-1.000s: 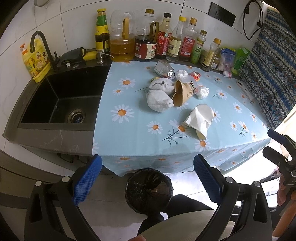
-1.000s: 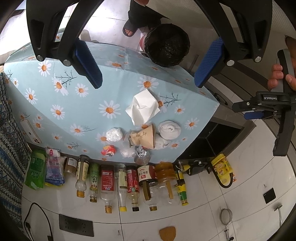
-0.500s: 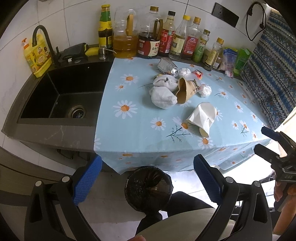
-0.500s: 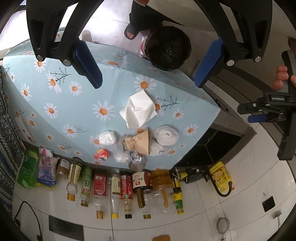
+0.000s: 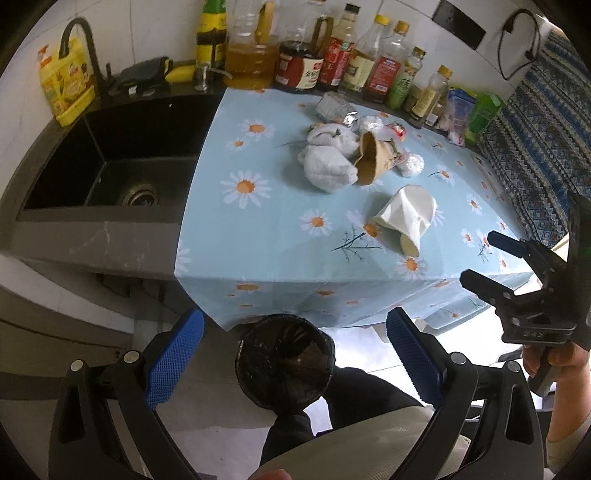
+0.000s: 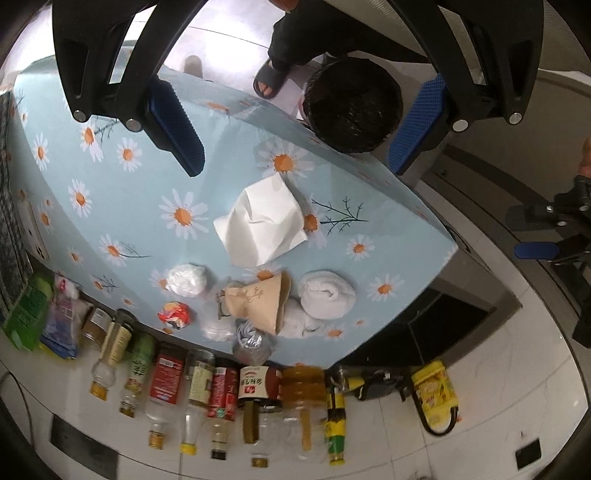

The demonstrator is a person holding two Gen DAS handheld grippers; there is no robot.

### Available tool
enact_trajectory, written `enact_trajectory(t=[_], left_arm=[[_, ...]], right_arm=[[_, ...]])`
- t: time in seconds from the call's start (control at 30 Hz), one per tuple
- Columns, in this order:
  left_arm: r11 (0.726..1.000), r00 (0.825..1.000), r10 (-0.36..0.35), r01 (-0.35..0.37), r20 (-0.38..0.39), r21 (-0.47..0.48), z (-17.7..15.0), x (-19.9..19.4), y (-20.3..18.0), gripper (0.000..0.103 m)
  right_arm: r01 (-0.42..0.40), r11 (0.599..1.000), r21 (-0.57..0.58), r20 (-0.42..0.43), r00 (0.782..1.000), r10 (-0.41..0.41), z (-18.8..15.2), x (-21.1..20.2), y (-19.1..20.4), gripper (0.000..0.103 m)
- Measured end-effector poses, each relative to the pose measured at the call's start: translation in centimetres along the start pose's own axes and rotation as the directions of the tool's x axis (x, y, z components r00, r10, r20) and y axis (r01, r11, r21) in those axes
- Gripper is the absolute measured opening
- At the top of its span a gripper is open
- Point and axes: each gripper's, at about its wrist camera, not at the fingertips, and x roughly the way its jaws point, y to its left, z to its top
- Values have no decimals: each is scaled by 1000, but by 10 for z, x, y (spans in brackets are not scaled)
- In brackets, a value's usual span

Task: Collect trash
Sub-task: 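Reach the right tool to the white paper tissue and close on it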

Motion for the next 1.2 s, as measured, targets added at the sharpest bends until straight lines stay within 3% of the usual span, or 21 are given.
enact_trajectory(t=[0.4, 0.63, 0.8, 0.93, 1.2], left_arm=[[993, 999, 13, -19, -51, -116, 0, 27, 16, 96], [992, 997, 24, -32, -69, -119, 10, 40, 3, 96], [991, 997, 25, -35, -75, -131, 19, 47, -5, 96], [990, 996, 27, -38, -82, -133, 26, 53, -10, 96], [992, 997, 22, -31, -80, -119, 39, 59, -20, 96]], right_arm=[[-18, 998, -65, -95, 995, 12, 26, 69, -25, 98], [-34, 994, -103, -141, 990, 20, 34, 102, -40, 98], [-98, 992, -78, -160, 983, 85, 37, 108, -48, 89], [-128, 989, -70, -186, 976, 114, 37, 108, -48, 89], [-112, 987, -117, -195, 977, 87, 31, 115, -41, 87]])
